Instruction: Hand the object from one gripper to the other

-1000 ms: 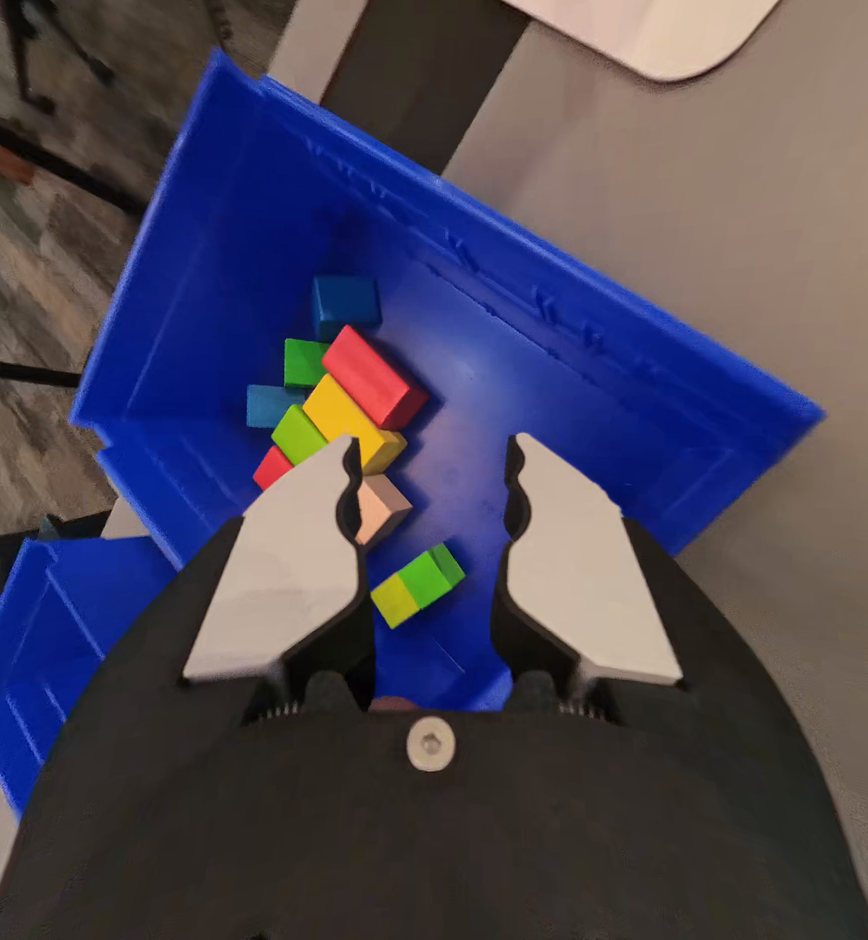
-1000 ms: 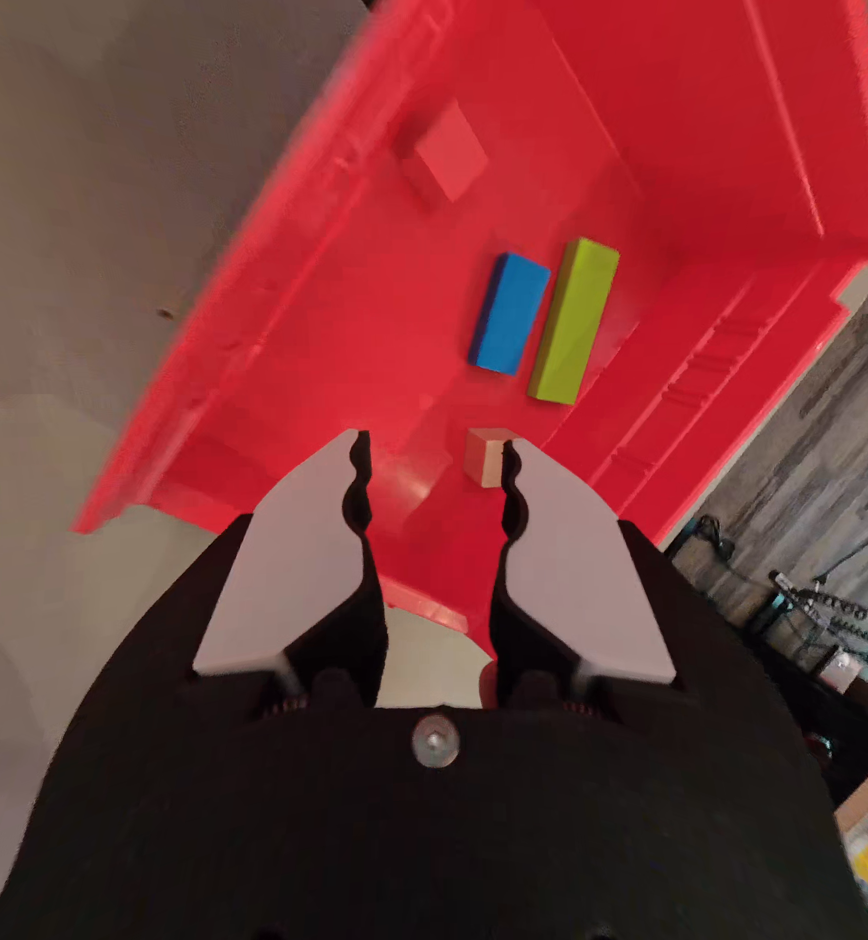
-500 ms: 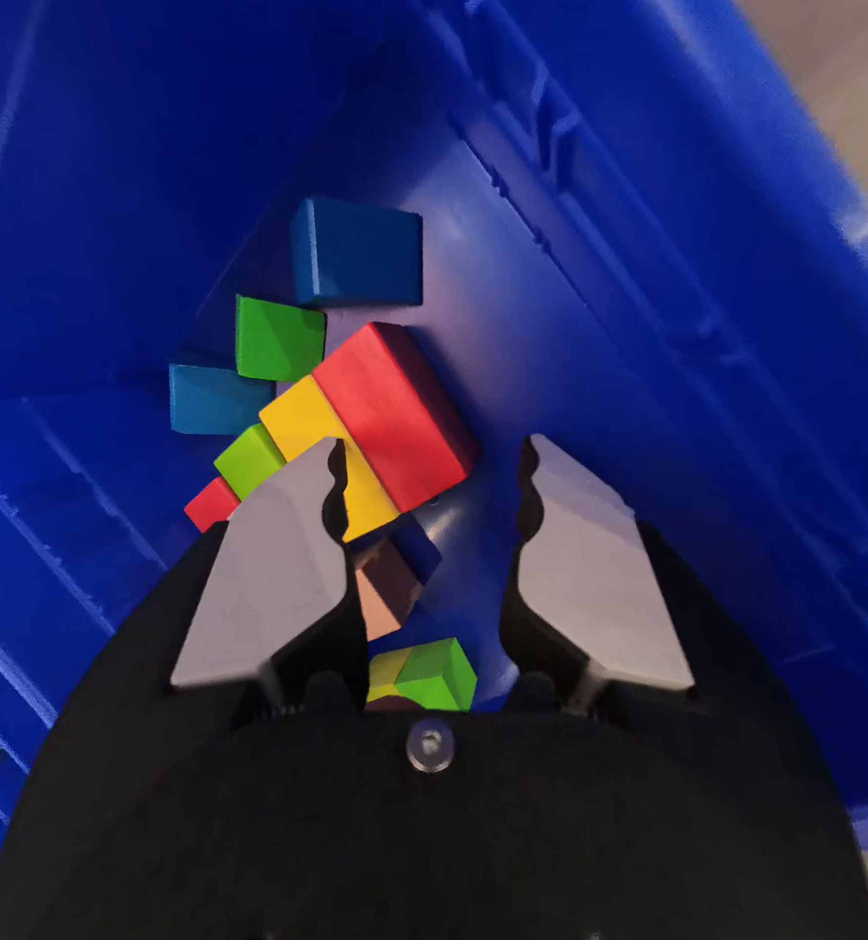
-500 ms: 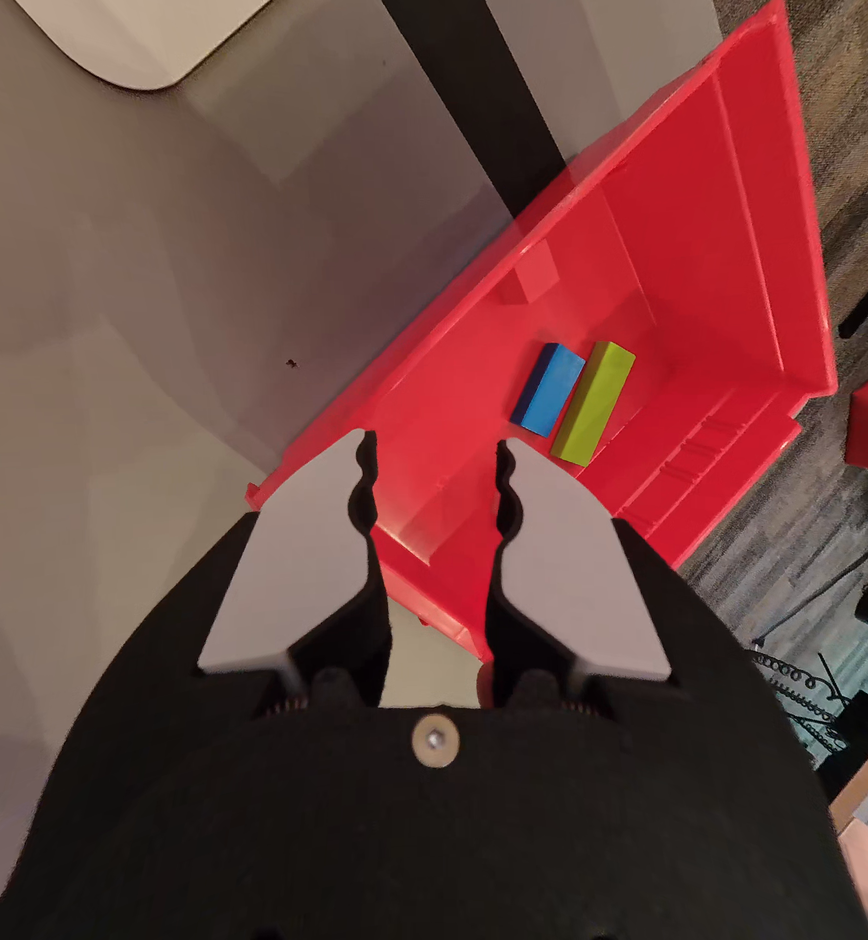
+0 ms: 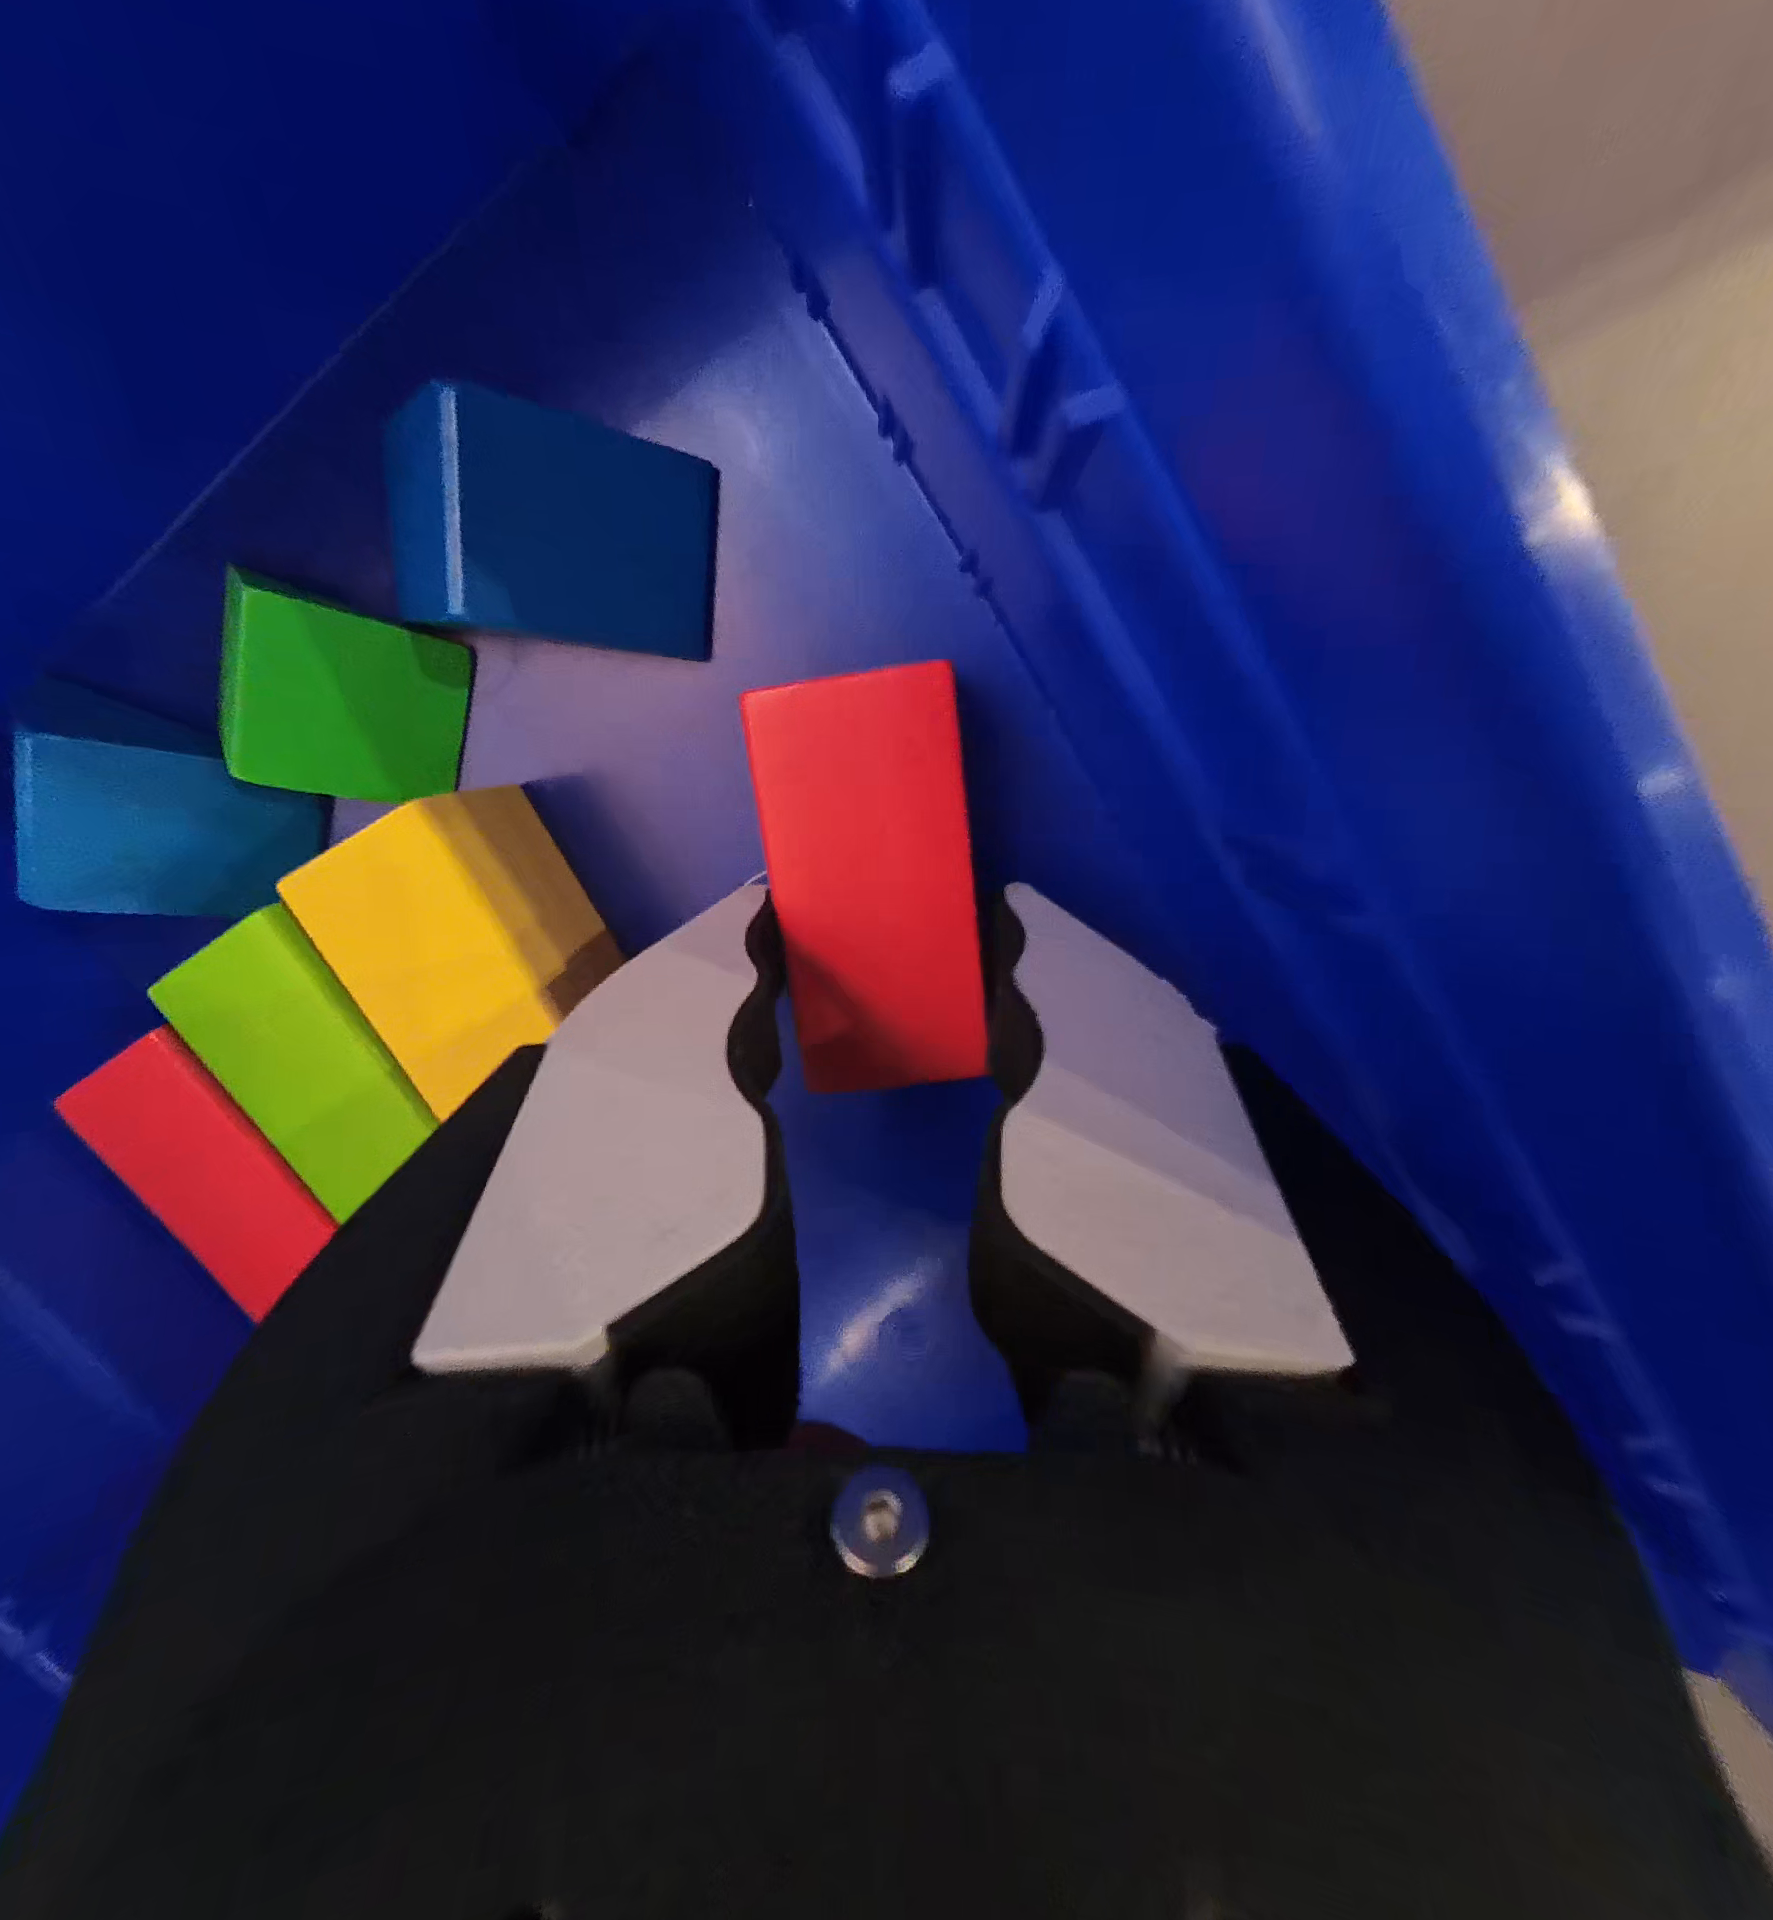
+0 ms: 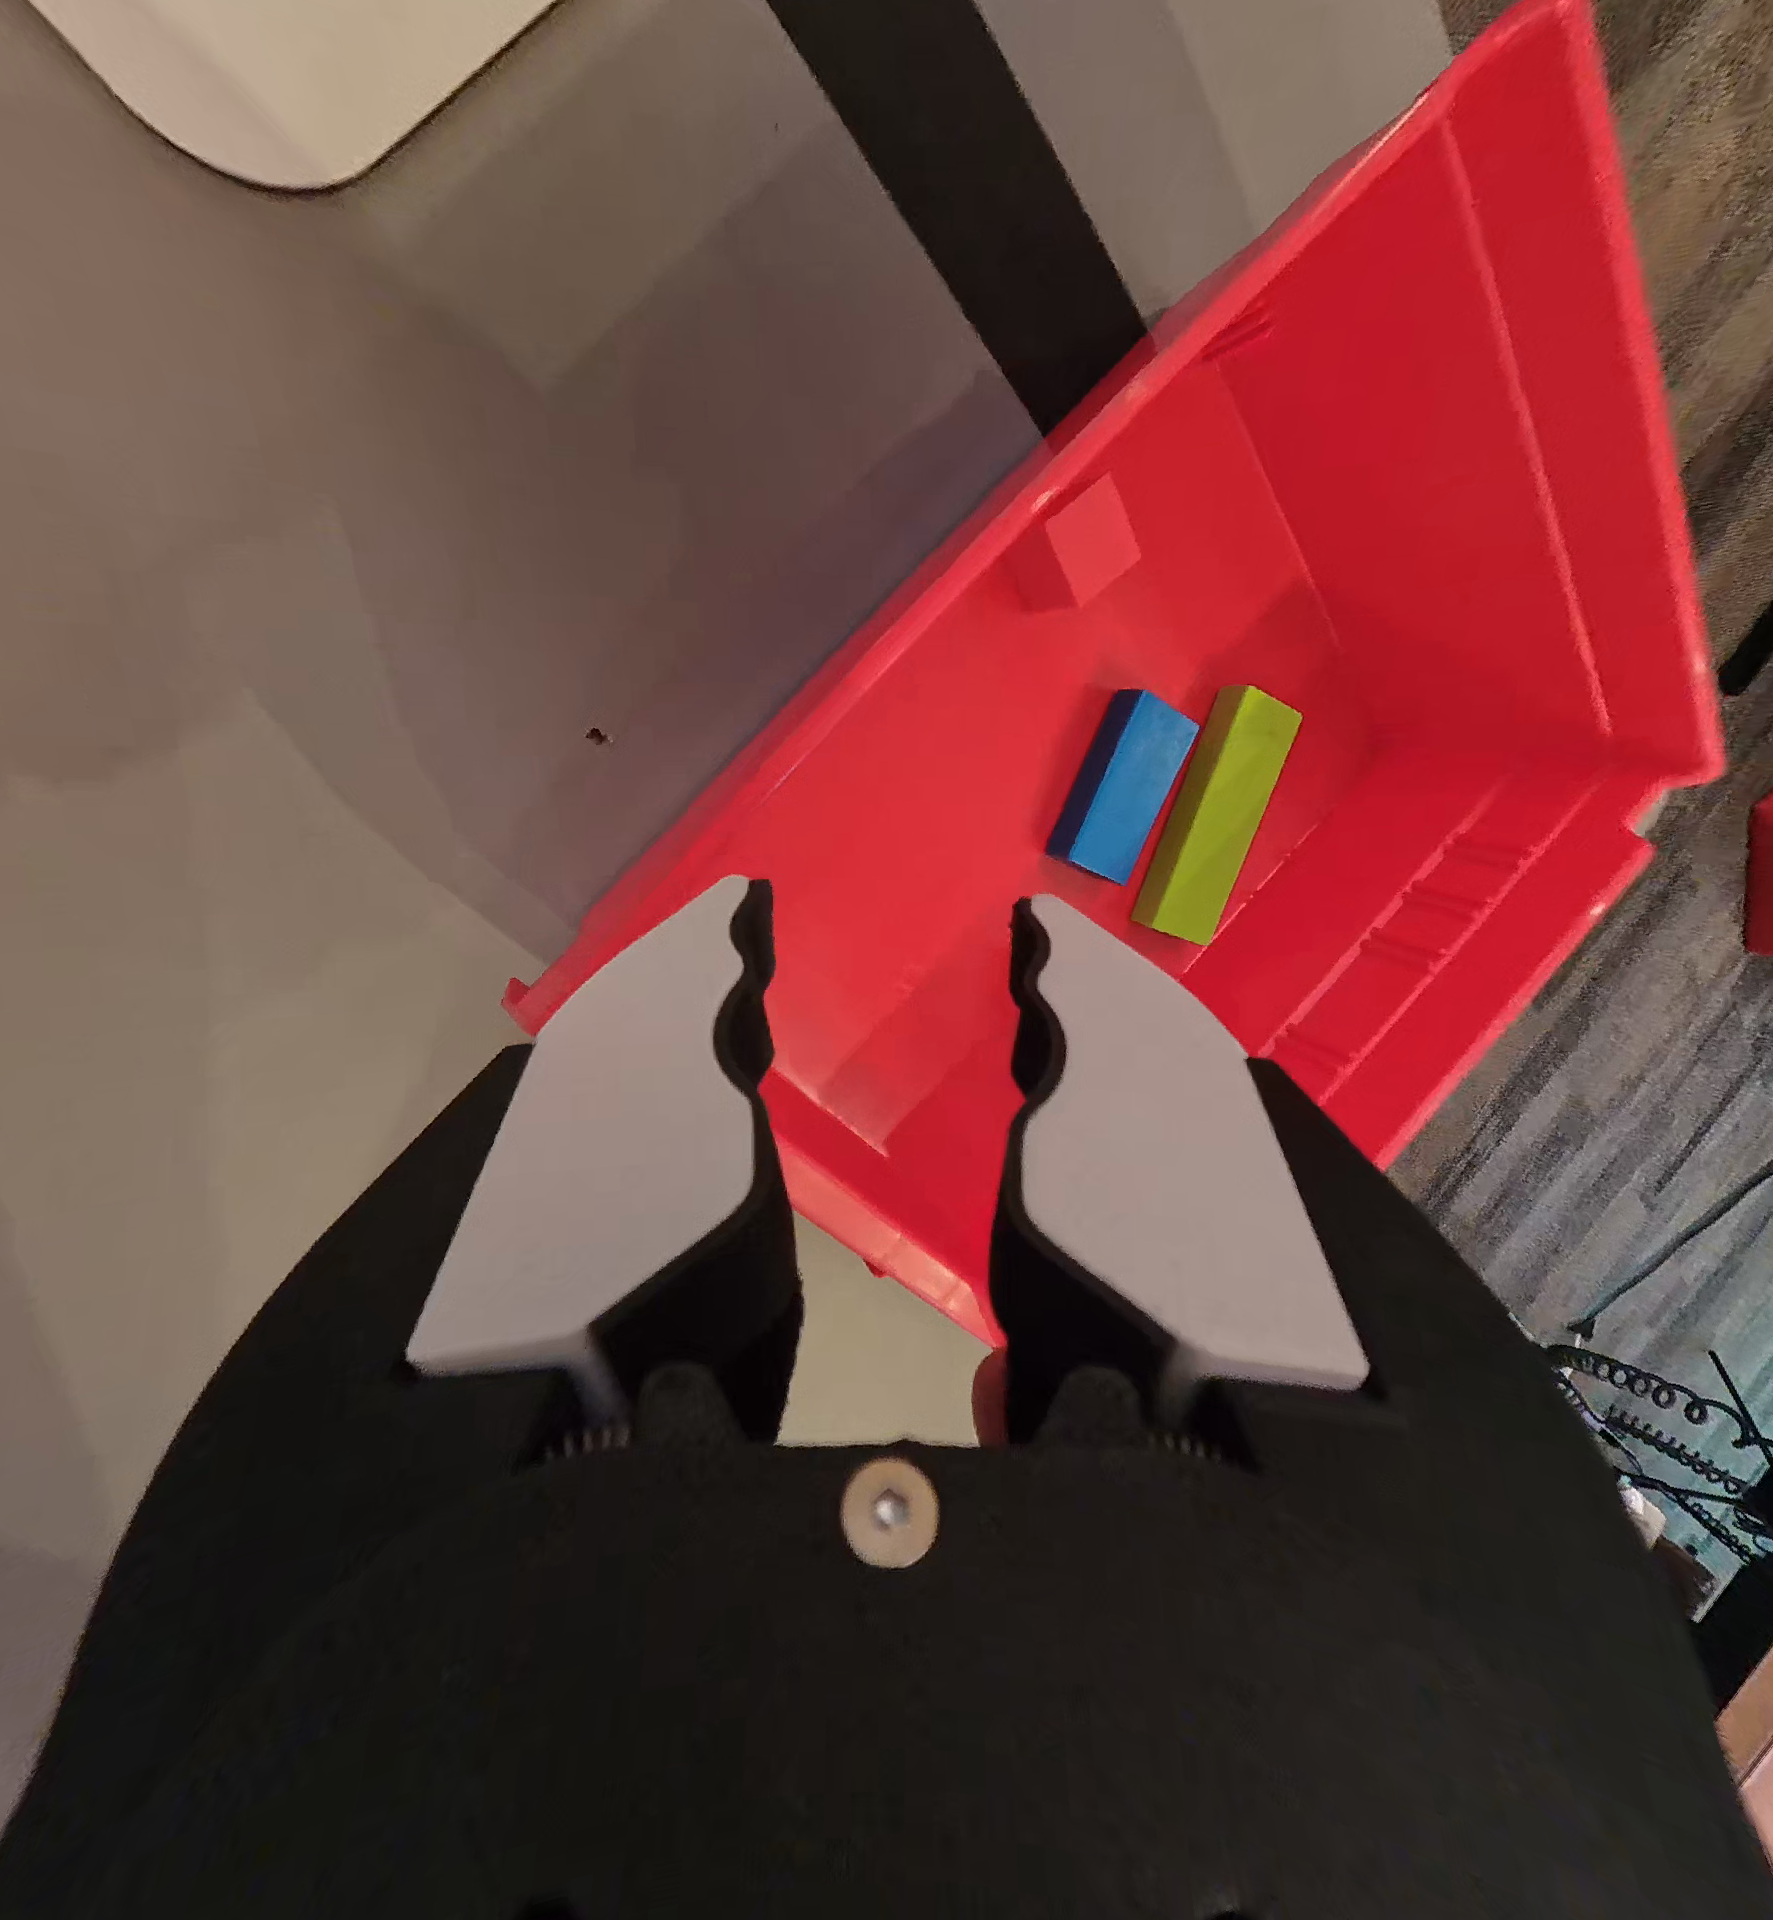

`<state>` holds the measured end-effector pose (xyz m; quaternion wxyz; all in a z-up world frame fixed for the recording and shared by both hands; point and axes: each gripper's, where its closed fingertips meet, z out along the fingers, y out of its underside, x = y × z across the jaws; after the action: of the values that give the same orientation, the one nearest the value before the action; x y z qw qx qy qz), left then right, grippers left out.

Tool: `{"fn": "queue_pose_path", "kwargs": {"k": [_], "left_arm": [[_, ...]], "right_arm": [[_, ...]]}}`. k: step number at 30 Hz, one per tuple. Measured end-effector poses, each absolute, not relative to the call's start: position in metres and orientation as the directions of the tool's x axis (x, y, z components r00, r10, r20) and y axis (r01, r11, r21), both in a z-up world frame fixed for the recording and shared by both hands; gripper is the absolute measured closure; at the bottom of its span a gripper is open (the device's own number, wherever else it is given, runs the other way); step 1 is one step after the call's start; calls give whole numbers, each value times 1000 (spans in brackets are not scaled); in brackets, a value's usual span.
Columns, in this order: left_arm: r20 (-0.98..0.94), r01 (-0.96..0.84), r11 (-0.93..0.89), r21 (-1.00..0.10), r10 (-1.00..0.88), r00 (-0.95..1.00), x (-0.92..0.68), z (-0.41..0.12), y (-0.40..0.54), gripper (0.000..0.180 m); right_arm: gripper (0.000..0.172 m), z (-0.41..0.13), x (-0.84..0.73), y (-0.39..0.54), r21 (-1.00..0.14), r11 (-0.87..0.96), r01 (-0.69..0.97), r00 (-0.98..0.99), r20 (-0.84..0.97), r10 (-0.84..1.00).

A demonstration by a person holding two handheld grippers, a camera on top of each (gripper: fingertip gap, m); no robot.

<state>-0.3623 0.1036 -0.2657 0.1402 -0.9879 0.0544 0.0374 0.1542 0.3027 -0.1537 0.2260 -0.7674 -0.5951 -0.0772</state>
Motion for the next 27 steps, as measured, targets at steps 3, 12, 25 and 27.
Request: {"fn": "queue_pose_path", "kwargs": {"k": [3, 12, 25, 27], "left_arm": [[-142, -136, -933, -334, -93, 986, -368, -255, 100, 145], [16, -122, -410, -904, -317, 948, -270, -93, 70, 145], [40, 41, -17, -999, -722, 691, -70, -11, 23, 145], [32, 44, -3, -999, -734, 679, -66, -10, 22, 145]], "right_arm": [[130, -132, 152, 301, -333, -178, 926, 313, 414, 855], [134, -25, 18, 150, -875, 171, 454, -40, 171, 984], [131, 3, -88, 13, -993, -40, 112, -539, -95, 837], [140, 5, -85, 11, -993, -56, 108, -554, -107, 825]]}}
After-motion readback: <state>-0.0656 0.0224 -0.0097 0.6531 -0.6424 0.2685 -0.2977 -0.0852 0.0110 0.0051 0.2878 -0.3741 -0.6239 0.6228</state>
